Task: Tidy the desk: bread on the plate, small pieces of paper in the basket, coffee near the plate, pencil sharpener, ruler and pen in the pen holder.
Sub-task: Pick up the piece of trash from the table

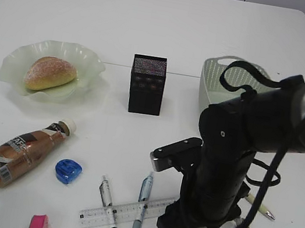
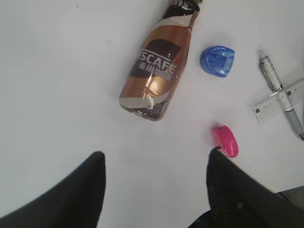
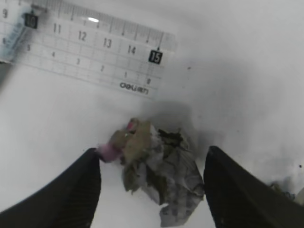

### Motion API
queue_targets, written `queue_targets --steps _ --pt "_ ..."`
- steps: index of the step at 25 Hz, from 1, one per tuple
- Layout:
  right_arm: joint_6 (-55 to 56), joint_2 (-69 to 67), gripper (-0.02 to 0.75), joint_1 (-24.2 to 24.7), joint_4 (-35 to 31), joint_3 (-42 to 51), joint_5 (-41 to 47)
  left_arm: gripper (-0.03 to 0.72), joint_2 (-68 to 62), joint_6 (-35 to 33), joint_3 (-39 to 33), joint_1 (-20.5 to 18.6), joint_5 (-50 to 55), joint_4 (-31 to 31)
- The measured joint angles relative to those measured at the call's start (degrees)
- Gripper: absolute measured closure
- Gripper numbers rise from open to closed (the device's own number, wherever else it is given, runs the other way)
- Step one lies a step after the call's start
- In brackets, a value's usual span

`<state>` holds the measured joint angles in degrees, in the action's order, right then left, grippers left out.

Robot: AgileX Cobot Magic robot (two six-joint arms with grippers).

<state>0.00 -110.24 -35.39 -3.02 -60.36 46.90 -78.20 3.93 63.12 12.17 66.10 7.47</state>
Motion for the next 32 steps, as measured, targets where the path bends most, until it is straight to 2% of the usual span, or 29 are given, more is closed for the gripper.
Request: queue_targets --steps 4,12,18,26,32 --pt "0.0 -0.3 0.264 0.0 0.4 0.0 -0.8 0.202 0.0 0.0 0.0 0.0 0.0 0.0" --pt "0.0 -1.5 0.491 0.0 0.7 -0.1 -1.2 0.202 0.0 0.0 0.0 0.0 -0.2 0.0" --pt "0.0 -1.4 0.617 0.0 0.7 -0.2 -1.0 0.202 0.0 0.0 0.0 0.0 -0.3 0.0" --pt "-0.7 5.8 0.645 1.3 0.9 -0.4 -1.1 0.202 0.0 0.0 0.0 0.0 -0.3 0.0" --pt "-0.7 11.0 0.645 11.8 1.6 -6.6 -3.1 0.202 0.0 0.0 0.0 0.0 -0.4 0.0"
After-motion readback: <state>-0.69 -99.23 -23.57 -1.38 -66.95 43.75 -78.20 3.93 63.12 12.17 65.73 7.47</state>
